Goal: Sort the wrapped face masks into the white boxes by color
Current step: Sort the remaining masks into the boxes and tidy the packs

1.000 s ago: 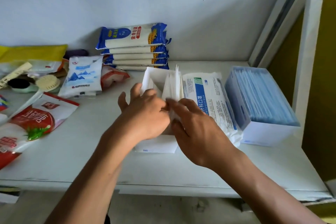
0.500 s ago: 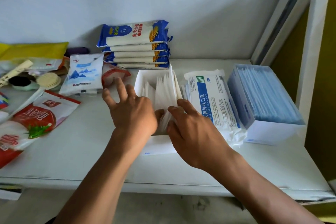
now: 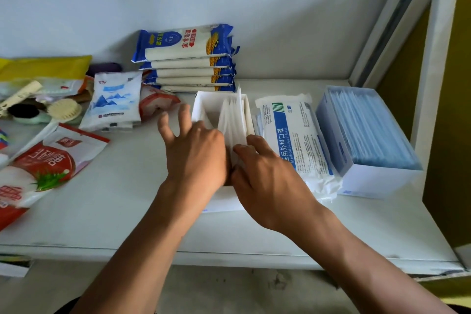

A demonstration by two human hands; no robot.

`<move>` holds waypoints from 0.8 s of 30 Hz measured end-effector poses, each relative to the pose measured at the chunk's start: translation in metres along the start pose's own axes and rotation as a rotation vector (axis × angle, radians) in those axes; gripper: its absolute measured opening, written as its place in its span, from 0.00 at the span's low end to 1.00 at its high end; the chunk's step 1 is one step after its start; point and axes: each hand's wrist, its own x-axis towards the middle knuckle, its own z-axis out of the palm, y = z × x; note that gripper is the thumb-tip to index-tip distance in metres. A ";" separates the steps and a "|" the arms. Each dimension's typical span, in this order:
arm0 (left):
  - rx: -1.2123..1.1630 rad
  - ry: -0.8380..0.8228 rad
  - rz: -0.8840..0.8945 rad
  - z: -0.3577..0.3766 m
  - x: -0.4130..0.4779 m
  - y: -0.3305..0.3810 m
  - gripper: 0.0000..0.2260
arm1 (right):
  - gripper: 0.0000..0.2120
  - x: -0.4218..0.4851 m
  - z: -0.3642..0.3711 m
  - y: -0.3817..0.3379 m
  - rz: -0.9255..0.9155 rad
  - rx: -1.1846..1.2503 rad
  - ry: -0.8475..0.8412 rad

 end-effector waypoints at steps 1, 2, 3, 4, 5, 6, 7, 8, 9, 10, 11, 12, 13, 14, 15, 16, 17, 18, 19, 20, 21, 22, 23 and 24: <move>-0.004 -0.026 -0.012 0.001 0.000 0.000 0.04 | 0.05 0.000 0.000 0.000 -0.003 0.003 0.001; -0.006 -0.050 -0.022 0.001 -0.001 -0.001 0.01 | 0.04 0.000 0.001 0.000 -0.006 0.001 0.001; -0.005 -0.070 -0.026 0.001 -0.001 -0.001 0.01 | 0.04 -0.001 0.001 0.000 -0.008 -0.004 0.003; -0.004 -0.087 -0.022 0.002 -0.001 -0.001 0.01 | 0.04 -0.001 0.002 0.000 -0.009 -0.008 0.005; -0.009 -0.098 -0.019 0.002 -0.001 -0.002 0.01 | 0.04 -0.001 0.002 -0.001 -0.008 -0.011 0.005; -0.016 -0.103 -0.019 0.002 0.000 -0.002 0.02 | 0.04 0.000 0.002 -0.001 -0.008 -0.013 0.004; -0.022 -0.105 -0.019 0.002 0.001 -0.002 0.02 | 0.05 0.000 0.002 -0.002 -0.009 -0.013 0.003; -0.024 -0.100 -0.019 0.002 0.002 -0.002 0.02 | 0.04 0.000 0.002 -0.002 -0.009 -0.009 0.004; -0.020 -0.101 -0.019 0.003 0.002 -0.002 0.02 | 0.04 0.000 0.002 -0.002 -0.009 -0.003 0.003; -0.005 -0.105 -0.017 0.003 0.002 -0.001 0.03 | 0.03 0.000 0.002 -0.002 -0.010 0.002 0.001; 0.018 -0.107 -0.011 0.004 0.002 -0.001 0.07 | 0.03 0.000 0.002 -0.002 -0.007 0.002 -0.001; 0.046 -0.106 -0.003 0.005 0.002 -0.001 0.11 | 0.03 0.000 0.003 -0.002 0.000 -0.004 -0.004; 0.083 -0.101 0.003 0.005 0.002 -0.001 0.14 | 0.04 0.000 0.003 -0.002 0.008 -0.015 -0.006; 0.130 -0.098 0.006 0.005 0.003 -0.003 0.18 | 0.05 -0.001 0.002 -0.002 0.016 -0.028 -0.007; 0.178 -0.098 -0.001 0.006 0.004 -0.005 0.21 | 0.07 -0.001 0.002 -0.003 0.024 -0.042 -0.008; 0.214 -0.101 -0.017 0.006 0.005 -0.008 0.24 | 0.08 -0.001 0.002 -0.004 0.033 -0.052 -0.009; 0.239 -0.107 -0.038 0.007 0.006 -0.010 0.25 | 0.09 -0.002 0.002 -0.004 0.042 -0.059 -0.009; 0.253 -0.114 -0.058 0.008 0.007 -0.012 0.25 | 0.11 -0.002 0.002 -0.005 0.049 -0.064 -0.008; 0.262 -0.120 -0.070 0.009 0.007 -0.013 0.25 | 0.11 -0.002 0.002 -0.006 0.054 -0.066 -0.010; 0.269 -0.130 -0.072 0.010 0.007 -0.012 0.24 | 0.12 -0.002 0.003 -0.006 0.058 -0.067 -0.013; 0.274 -0.145 -0.069 0.010 0.006 -0.011 0.22 | 0.13 -0.002 0.003 -0.006 0.062 -0.067 -0.018; 0.278 -0.164 -0.065 0.011 0.006 -0.010 0.21 | 0.14 -0.001 0.004 -0.006 0.066 -0.068 -0.021; 0.280 -0.181 -0.060 0.011 0.006 -0.008 0.20 | 0.15 -0.001 0.005 -0.006 0.069 -0.071 -0.024; 0.281 -0.194 -0.055 0.011 0.007 -0.008 0.20 | 0.15 -0.001 0.006 -0.006 0.072 -0.073 -0.026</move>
